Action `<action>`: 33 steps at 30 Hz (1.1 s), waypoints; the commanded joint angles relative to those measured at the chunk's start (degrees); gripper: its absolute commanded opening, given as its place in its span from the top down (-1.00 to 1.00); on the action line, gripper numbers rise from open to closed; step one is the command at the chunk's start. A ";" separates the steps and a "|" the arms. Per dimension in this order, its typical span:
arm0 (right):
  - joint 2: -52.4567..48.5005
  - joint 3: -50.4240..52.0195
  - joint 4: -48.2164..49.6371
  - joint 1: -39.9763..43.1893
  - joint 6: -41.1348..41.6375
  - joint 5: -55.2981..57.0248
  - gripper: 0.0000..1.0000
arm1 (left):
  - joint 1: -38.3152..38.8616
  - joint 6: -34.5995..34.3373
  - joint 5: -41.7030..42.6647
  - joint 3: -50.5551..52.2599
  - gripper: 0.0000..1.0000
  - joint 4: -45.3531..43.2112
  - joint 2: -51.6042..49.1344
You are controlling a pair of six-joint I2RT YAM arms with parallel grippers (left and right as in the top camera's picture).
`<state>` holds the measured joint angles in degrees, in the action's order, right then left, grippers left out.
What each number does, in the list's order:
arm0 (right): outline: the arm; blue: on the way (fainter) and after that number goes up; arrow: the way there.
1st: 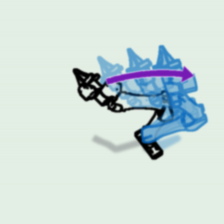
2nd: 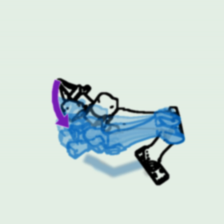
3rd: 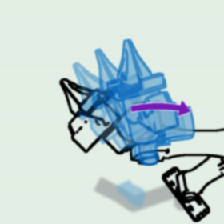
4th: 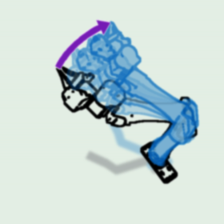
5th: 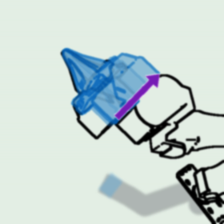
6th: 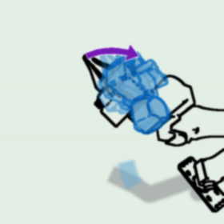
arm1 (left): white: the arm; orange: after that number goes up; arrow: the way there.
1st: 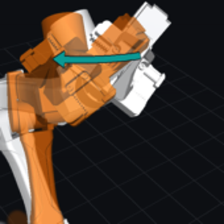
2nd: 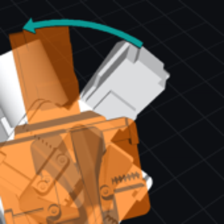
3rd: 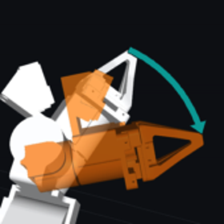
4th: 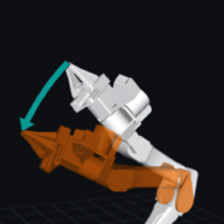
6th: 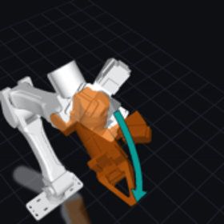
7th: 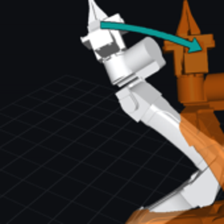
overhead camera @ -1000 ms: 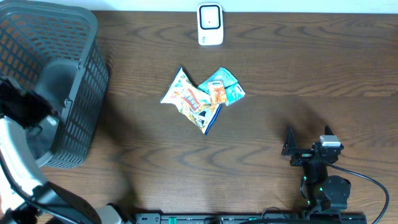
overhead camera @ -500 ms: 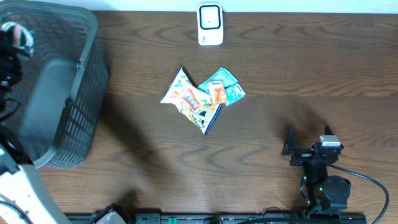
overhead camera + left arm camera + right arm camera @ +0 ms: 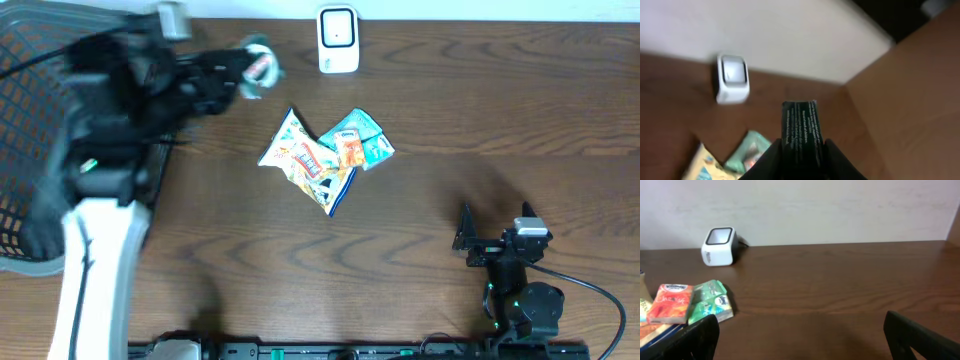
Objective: Scan the item barcode
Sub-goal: 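Carry the tin over the pile and release it near the scanner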
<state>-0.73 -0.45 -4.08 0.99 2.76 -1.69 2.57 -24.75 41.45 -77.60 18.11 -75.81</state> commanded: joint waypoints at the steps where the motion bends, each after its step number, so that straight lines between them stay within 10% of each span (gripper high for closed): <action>1: 0.07 0.09 -0.22 0.20 0.15 0.07 -0.99 | 5.44 2.69 -4.63 0.20 0.52 0.04 -7.28; 8: 0.07 0.09 -0.22 0.20 0.15 0.07 -0.99 | 10.78 2.71 -5.09 0.20 0.31 0.02 -20.96; 17: 0.07 0.09 -0.22 0.20 0.15 0.07 -0.98 | 11.28 2.69 -5.07 0.20 -0.56 1.70 -26.86; 33: 0.07 0.09 -0.22 0.20 0.15 0.04 -0.98 | 13.38 6.95 -19.06 0.20 -0.78 19.98 -26.86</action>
<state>-0.73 -0.45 -4.05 1.02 2.74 -1.69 15.99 -19.03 28.53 -77.47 36.64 -102.65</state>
